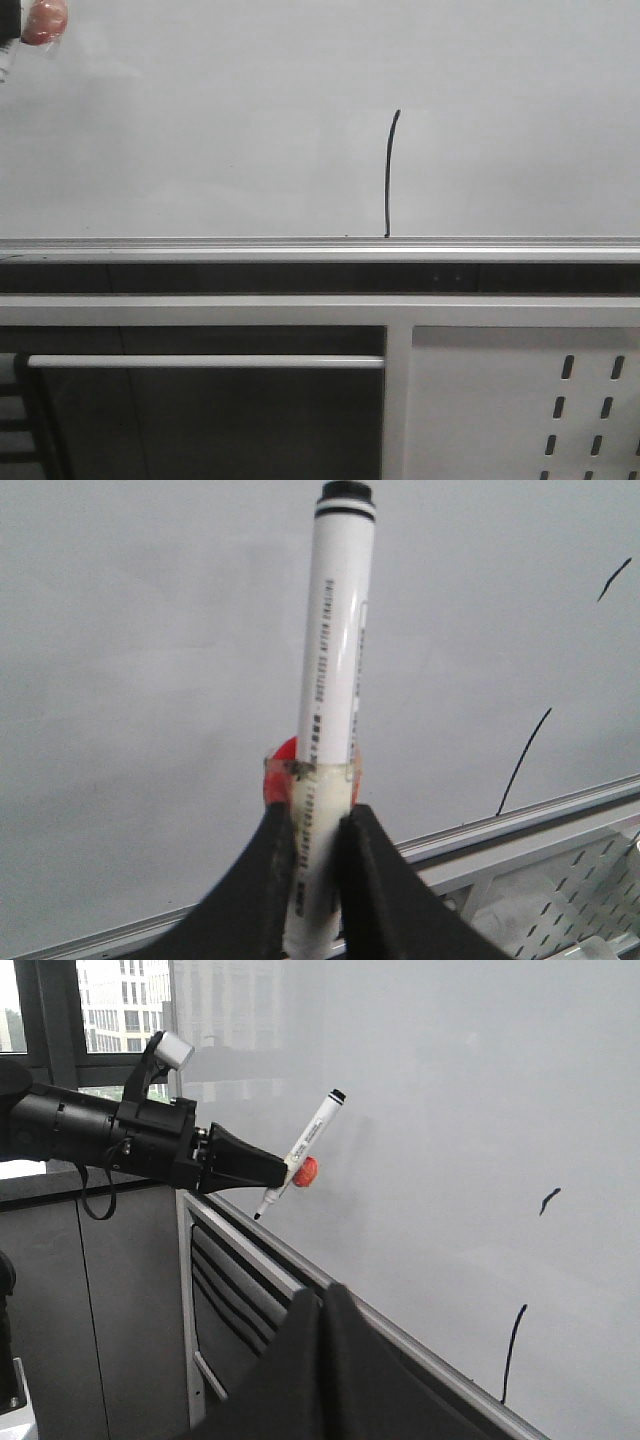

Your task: Write number 1 on whiteboard

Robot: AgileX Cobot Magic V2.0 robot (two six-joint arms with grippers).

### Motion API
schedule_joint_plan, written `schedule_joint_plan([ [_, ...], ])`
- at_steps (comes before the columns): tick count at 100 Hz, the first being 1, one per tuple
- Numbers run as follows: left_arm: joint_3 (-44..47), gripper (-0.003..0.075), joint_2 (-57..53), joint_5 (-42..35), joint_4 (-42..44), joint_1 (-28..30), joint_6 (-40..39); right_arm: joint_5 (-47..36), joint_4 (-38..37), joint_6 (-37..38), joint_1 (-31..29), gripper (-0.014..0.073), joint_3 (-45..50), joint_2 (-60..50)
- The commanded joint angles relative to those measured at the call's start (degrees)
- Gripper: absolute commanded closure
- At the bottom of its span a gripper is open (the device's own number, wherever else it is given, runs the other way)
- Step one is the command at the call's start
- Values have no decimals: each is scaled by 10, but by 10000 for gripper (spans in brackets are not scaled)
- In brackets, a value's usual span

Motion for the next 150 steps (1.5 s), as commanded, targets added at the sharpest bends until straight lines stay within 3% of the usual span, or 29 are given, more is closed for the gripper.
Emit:
schedule_joint_plan([
  [1,-20,738,-2,23,28,-4,-1,-43,3,-1,-3,665,-12,6],
  [64,-22,738,-7,33,15,-3,24,-42,3,-1,-3,665,-12,6],
  [84,-48,738,-7,-3,-178,-3,305,-43,3,-1,-3,665,-12,6],
  [91,-54,738,-7,-45,-270,-3,448,-43,3,-1,-3,665,-12,6],
  [105,-59,738,-7,-129,-447,-2,660,-43,3,-1,-3,665,-12,6],
  [139,-19,738,-7,-301,-914,-2,1071,-43,3,-1,-3,665,-12,6],
  [150,36,738,-8,-419,-1038,-2,1154,-43,3,-1,-3,665,-12,6],
])
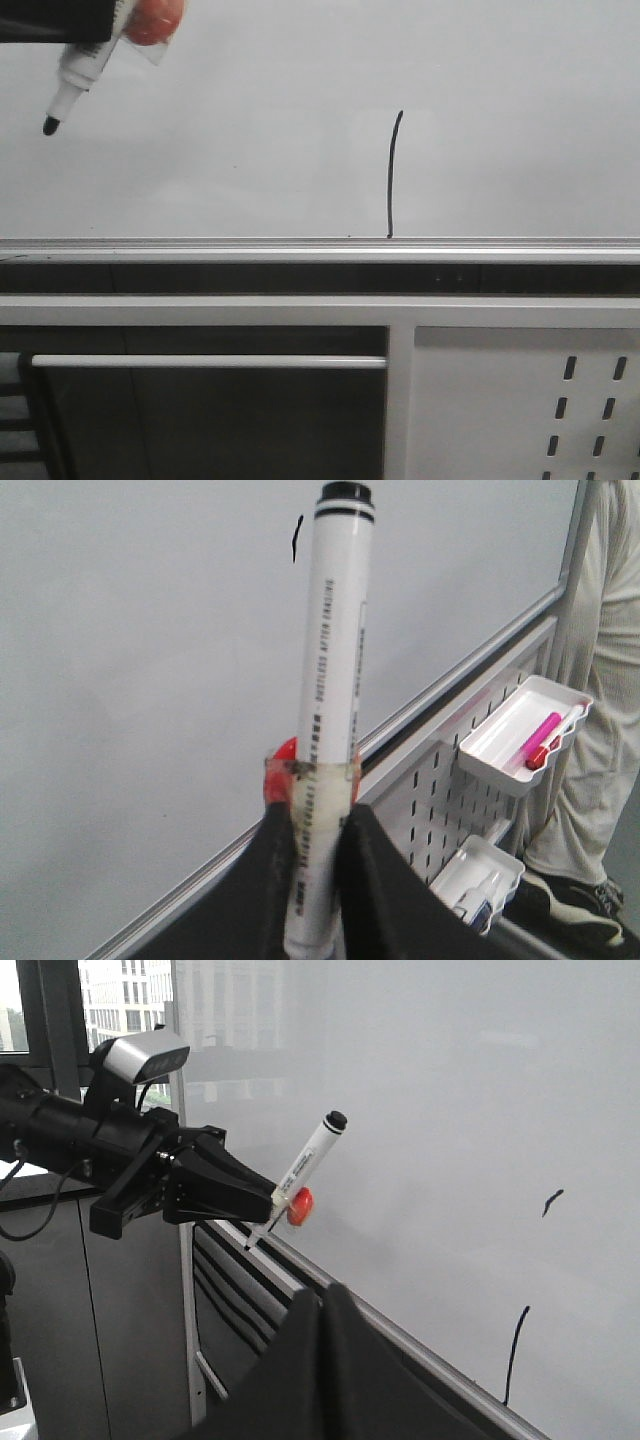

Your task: Write number 1 on whiteboard

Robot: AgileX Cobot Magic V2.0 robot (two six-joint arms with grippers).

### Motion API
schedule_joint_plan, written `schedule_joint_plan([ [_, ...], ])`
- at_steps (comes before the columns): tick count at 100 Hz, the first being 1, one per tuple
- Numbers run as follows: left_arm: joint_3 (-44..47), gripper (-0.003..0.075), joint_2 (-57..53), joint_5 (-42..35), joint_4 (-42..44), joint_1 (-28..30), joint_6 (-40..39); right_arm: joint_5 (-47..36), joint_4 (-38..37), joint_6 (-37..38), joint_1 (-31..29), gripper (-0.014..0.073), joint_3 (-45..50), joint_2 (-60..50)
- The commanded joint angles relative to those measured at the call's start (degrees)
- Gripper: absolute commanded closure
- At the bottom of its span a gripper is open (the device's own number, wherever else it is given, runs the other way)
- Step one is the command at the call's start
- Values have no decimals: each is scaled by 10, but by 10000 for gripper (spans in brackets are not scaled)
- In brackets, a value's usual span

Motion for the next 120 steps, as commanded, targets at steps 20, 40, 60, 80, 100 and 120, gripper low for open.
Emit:
schedule_joint_plan([
  [20,117,738,3,-319,-228,-2,107,-43,4,-2,-3,665,-12,6],
  [40,144,738,43,-426,-329,-2,140,-43,4,-2,-3,665,-12,6],
  [60,167,738,127,-545,-341,-10,139,-43,4,-2,-3,665,-12,6],
  [80,169,738,217,-670,-409,-72,138,-43,4,-2,-3,665,-12,6],
  [100,169,738,287,-704,-447,-109,127,-43,4,-2,-3,665,-12,6],
  [120,153,738,295,-704,-460,-109,112,-43,4,-2,-3,665,-12,6],
])
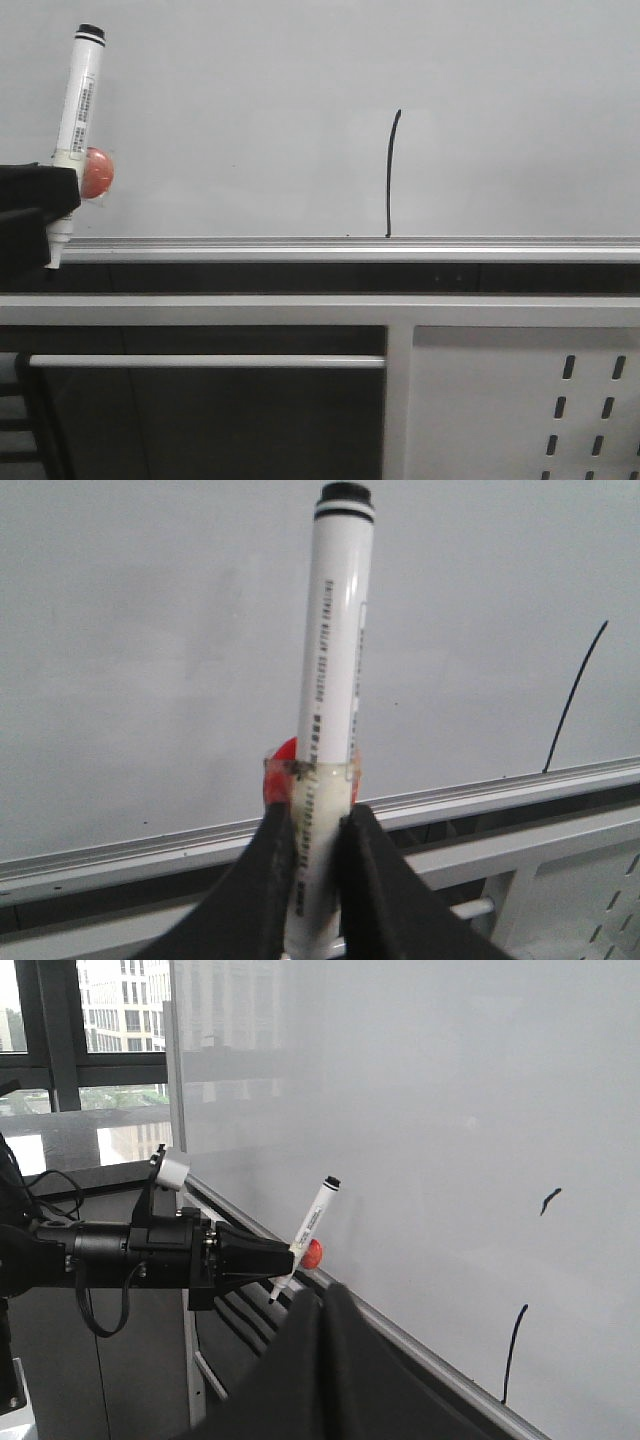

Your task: Write number 1 on whiteboard

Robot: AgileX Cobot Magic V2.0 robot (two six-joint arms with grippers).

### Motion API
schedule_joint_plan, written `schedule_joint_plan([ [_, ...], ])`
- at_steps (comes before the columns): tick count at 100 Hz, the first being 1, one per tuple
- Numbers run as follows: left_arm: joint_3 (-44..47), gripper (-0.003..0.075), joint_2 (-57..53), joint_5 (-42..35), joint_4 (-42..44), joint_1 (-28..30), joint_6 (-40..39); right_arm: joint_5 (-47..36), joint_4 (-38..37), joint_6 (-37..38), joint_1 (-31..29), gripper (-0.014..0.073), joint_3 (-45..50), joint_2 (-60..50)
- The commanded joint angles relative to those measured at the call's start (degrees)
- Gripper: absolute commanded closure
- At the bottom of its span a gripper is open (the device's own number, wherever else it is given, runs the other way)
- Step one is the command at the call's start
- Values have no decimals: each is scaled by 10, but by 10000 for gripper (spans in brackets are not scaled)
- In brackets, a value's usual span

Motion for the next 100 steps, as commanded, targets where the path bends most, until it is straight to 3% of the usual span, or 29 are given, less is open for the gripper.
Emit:
schedule_joint_plan([
  [1,-21,738,-7,-134,-5,-5,-8,-43,4,-2,-3,665,-12,6],
  [78,-74,738,4,-134,12,-1,31,-42,4,-2,-3,665,-12,6],
  [100,-87,738,4,-134,44,44,41,-43,4,-2,-3,665,-12,6],
])
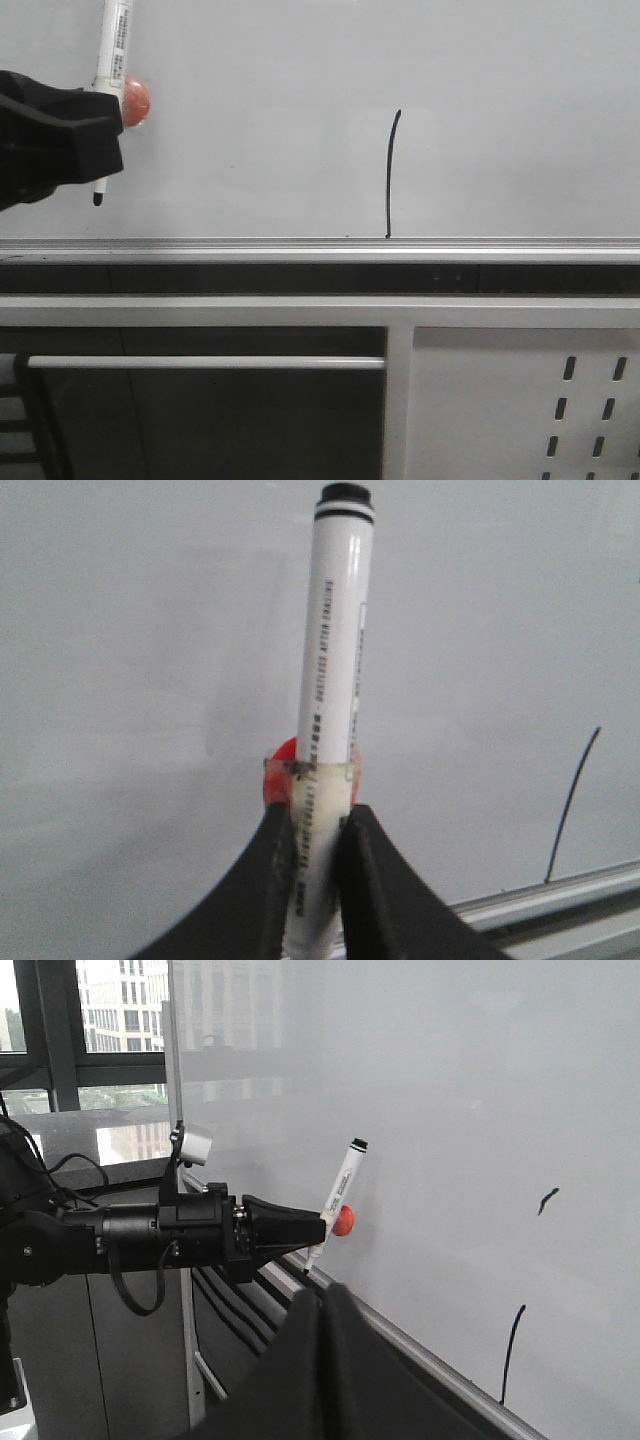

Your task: Write number 1 on whiteboard

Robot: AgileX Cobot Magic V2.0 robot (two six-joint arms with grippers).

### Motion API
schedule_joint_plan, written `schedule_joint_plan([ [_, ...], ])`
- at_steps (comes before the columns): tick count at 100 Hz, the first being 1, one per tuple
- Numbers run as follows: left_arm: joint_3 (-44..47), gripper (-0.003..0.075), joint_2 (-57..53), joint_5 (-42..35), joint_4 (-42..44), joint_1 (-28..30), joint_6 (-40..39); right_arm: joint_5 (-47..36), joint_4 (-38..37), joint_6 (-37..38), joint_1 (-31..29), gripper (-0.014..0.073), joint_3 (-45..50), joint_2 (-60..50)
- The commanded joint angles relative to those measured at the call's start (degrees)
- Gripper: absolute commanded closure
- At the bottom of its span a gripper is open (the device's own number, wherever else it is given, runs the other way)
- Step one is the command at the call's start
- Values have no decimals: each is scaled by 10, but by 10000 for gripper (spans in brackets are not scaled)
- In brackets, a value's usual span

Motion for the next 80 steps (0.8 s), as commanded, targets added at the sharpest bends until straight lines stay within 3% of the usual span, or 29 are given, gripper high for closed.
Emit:
schedule_joint_plan([
  [1,-18,738,-10,-130,27,17,3,-43,4,-2,-3,665,-12,6],
  [80,-53,738,33,-130,43,54,-51,-41,4,-2,-3,665,-12,6],
])
